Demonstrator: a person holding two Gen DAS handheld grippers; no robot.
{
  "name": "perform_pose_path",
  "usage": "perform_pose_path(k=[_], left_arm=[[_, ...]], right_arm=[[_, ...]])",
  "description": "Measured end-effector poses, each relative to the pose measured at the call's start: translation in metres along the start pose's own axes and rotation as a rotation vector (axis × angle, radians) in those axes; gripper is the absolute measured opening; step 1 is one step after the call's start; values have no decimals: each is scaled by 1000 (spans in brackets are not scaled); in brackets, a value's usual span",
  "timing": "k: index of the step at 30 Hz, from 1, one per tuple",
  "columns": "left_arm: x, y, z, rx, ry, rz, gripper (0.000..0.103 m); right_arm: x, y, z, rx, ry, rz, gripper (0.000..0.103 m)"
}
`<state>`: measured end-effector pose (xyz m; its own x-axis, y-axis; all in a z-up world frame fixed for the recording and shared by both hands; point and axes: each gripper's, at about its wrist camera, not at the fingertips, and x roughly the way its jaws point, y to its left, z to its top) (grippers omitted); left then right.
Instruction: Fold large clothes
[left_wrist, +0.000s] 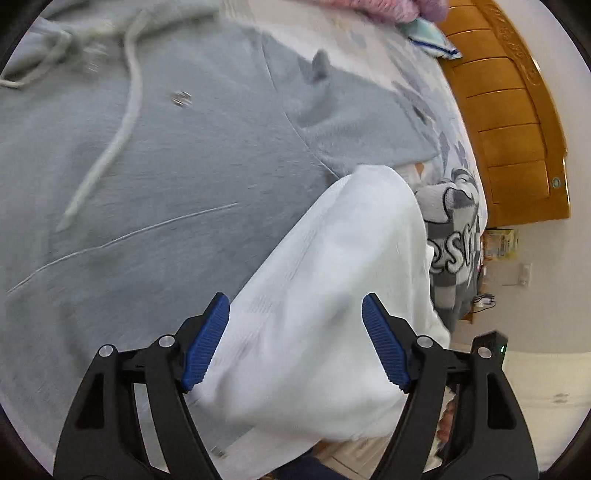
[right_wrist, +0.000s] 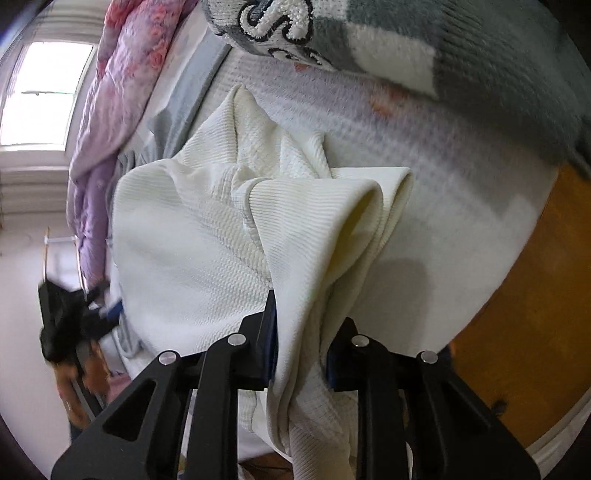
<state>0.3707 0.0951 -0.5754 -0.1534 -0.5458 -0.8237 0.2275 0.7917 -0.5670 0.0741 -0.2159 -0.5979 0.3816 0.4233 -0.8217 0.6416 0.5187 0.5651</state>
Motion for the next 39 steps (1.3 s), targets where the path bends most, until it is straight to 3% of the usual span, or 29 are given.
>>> perform_pose_path(k=[4, 13, 15, 22, 25, 30, 35, 39], left_arm=[[42, -4, 22, -9, 116, -4, 77], [82, 21, 27, -125, 234, -100, 87], [85, 19, 26, -109, 227, -84, 86], [70, -1, 12, -15, 133, -35, 47], [60, -11, 7, 8, 81, -23, 37], [37, -31, -5, 44, 16, -46, 32], [6, -56, -15, 68, -30, -63, 31], [-30, -94, -8, 119, -103, -48, 30]], right_arm=[[2, -1, 2, 7, 28, 8, 19], [7, 9, 10, 6, 59, -3, 20], [10, 10, 12, 12, 61, -8, 20], [10, 26, 9, 0, 47, -60, 20], [6, 40, 6, -34, 31, -97, 20], [-12, 75, -1, -125, -34, -113, 19], [-32, 104, 3, -178, -80, -74, 19], [-57, 114, 25, -181, -112, 11, 19]])
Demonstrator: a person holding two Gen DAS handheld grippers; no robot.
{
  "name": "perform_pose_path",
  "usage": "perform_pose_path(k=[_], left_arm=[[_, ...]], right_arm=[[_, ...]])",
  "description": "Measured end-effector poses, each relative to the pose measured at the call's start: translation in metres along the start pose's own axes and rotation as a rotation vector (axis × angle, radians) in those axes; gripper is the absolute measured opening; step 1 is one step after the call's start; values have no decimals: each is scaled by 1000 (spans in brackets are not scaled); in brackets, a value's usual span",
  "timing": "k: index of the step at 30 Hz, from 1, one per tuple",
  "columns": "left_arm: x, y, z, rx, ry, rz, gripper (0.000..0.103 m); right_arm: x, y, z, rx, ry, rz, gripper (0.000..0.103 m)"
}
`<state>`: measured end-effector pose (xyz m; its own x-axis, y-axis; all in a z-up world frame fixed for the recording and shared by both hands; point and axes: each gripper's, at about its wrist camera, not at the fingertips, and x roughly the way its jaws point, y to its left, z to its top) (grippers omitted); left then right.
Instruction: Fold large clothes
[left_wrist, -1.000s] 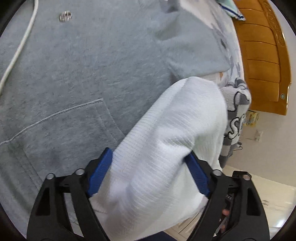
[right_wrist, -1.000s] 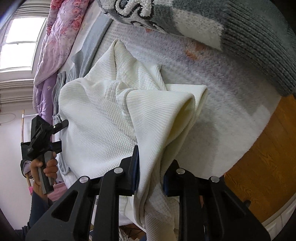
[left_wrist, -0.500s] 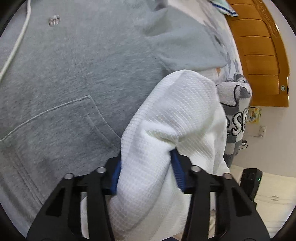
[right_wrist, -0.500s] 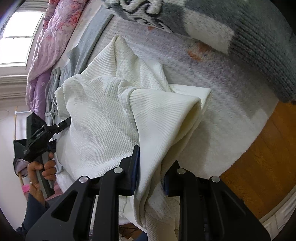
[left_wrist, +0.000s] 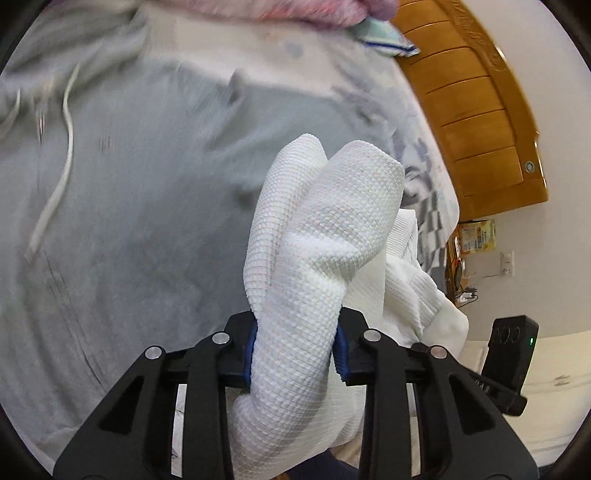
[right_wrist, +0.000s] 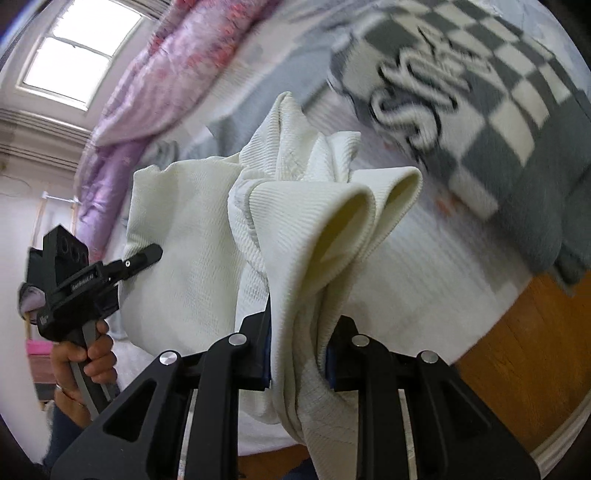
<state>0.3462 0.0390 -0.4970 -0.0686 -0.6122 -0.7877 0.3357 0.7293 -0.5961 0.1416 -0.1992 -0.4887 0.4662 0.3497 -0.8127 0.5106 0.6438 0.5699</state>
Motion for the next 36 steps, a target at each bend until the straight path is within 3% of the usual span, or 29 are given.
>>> perform_pose_path(k=[5, 9, 14, 18, 23, 26, 29, 33, 36], left_arm=[[-17, -76, 43, 85, -102, 18, 31], [0, -152, 80, 162, -110, -10, 31], [57, -240, 122, 271, -46, -51, 32], [121, -293, 144, 355, 49, -54, 32], [213, -308, 159, 358, 195, -36, 33], [267, -300, 165, 363, 233, 81, 35], [281, -280, 175, 306, 215, 99, 41], [291, -277, 178, 338, 214, 155, 60], [275, -278, 178, 305, 201, 156, 60]], right_arm=[[-39, -13, 48, 27, -52, 109, 19], [-87, -39, 88, 65, -98, 126, 19], [-134, -84, 123, 111, -148, 91, 19], [-143, -130, 137, 181, -148, 47, 19], [-122, -184, 144, 223, -122, -61, 19], [-95, -211, 148, 209, -61, -163, 23], [-81, -234, 145, 192, -43, -218, 30], [-71, -246, 146, 95, 0, -261, 41], [-78, -247, 147, 2, 35, -282, 43]])
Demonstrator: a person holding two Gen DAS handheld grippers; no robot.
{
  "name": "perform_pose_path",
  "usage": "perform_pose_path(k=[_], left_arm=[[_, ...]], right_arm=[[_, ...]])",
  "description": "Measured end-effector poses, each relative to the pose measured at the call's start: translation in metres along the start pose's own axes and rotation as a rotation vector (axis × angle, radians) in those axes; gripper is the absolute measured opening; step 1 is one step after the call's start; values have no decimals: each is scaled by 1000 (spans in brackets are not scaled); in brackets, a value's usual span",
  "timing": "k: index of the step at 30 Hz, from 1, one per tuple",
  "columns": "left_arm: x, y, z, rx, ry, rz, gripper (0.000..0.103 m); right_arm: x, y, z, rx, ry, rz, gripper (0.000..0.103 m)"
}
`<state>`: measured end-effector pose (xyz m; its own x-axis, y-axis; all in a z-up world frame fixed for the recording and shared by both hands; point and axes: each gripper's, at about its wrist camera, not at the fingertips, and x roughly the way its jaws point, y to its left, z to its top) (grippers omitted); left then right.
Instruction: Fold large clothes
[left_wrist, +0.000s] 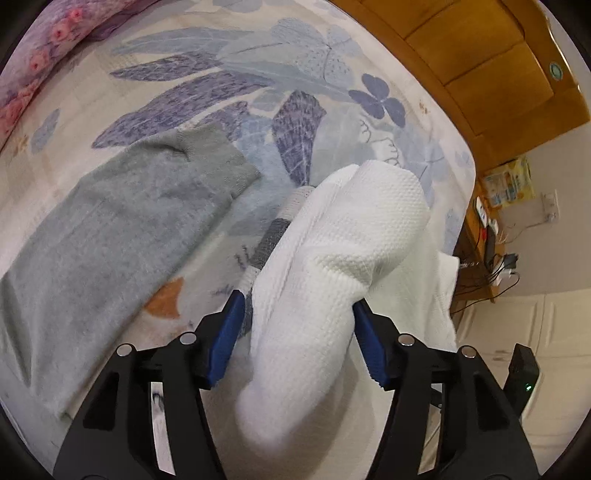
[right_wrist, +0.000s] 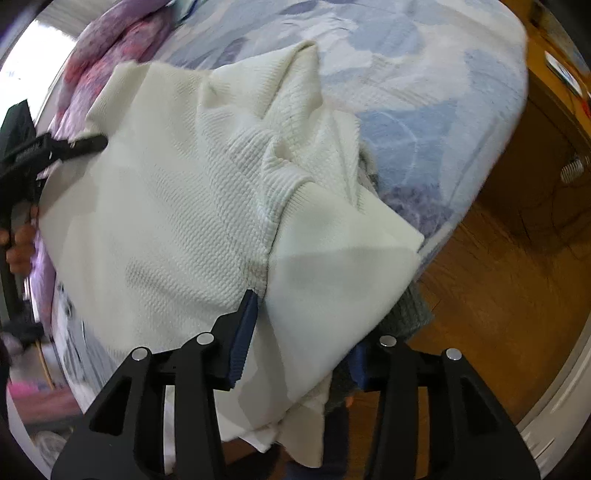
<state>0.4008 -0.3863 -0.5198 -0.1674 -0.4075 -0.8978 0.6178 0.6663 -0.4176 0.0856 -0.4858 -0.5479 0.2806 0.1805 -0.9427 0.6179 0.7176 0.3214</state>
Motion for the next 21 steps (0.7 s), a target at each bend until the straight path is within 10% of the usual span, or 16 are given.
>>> perform_pose_path(k=[5, 9, 11, 21], left_arm=[[-79, -16, -30, -6, -170, 90, 61], [-103, -27, -64, -104, -230, 69, 65], [-94, -34, -75, -149, -228, 75, 65], [-10, -34, -52, -220, -151, 161, 68]], right_arm=[[-51, 11, -7, -221, -35, -125, 45], [-78, 56, -14, -437, -114, -65, 56], [-69, 72, -17, -520, -132, -40, 70], [29, 67, -4, -634, 5, 31, 71]])
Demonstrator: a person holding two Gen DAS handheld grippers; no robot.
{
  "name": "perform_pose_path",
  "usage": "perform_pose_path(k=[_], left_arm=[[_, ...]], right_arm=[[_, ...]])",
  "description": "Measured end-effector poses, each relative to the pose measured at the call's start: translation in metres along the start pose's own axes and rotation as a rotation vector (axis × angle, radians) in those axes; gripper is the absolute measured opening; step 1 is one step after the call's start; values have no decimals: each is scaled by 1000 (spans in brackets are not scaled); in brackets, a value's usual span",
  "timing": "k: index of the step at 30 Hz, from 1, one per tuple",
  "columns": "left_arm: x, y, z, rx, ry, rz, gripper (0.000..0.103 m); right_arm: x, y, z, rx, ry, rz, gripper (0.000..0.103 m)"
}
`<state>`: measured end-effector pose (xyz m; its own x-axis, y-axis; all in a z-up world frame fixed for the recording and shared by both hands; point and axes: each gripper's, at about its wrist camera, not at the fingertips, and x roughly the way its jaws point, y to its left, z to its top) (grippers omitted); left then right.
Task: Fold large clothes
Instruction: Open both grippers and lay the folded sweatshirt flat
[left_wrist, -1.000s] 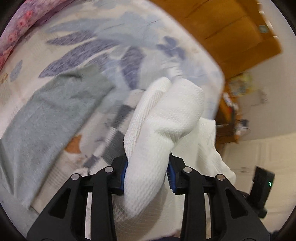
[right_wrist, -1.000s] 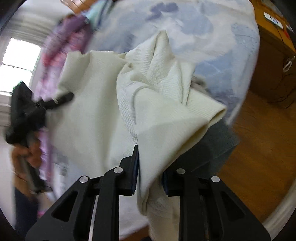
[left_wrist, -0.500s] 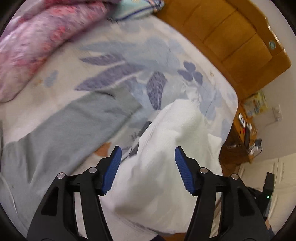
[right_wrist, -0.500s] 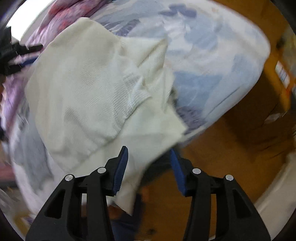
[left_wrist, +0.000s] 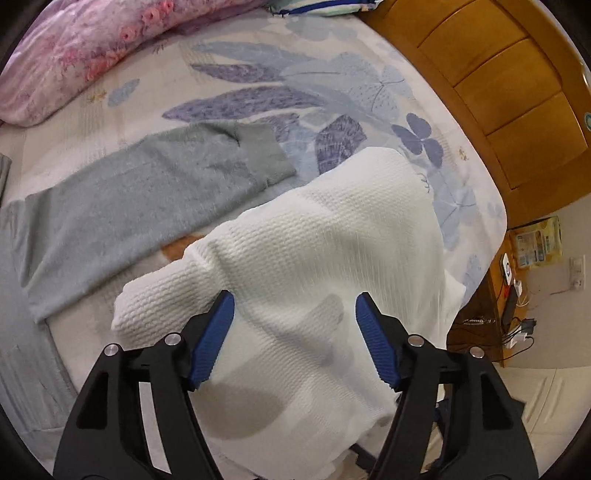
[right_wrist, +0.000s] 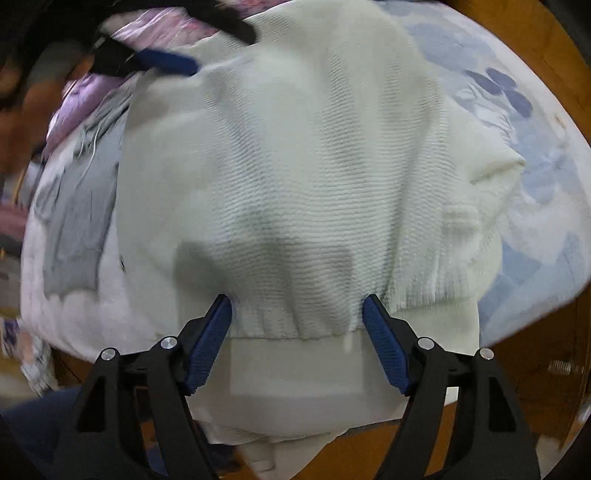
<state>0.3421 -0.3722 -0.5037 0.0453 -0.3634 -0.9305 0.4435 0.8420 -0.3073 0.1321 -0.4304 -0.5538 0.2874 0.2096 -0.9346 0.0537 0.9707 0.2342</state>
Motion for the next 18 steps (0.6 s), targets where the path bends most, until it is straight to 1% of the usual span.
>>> perform_pose_path(k=[4, 7, 9, 12, 15, 16, 17, 18], left_arm=[[9, 1, 4, -5, -6, 15, 68], [13, 2, 3, 5, -16, 23, 68], [10, 3, 3, 13, -28, 6, 69], [-6, 7, -4, 13, -58, -41, 70], [-30, 8, -16, 31, -88, -21, 72], [-40, 11, -22, 34, -100, -24, 75], [-48, 13, -27, 37, -110, -26, 76], [-59, 17, -34, 38, -120, -16, 81]], right_arm=[[3, -5, 4, 2, 9, 33, 72], [4, -4, 8, -9, 18, 22, 72], [6, -3, 10, -6, 28, 12, 73], [1, 3, 15, 22, 62, -21, 72], [-9, 14, 20, 40, 63, -53, 72], [-15, 19, 21, 45, 58, -63, 72], [-22, 24, 23, 50, 50, -70, 72], [-31, 31, 25, 58, 39, -86, 72]])
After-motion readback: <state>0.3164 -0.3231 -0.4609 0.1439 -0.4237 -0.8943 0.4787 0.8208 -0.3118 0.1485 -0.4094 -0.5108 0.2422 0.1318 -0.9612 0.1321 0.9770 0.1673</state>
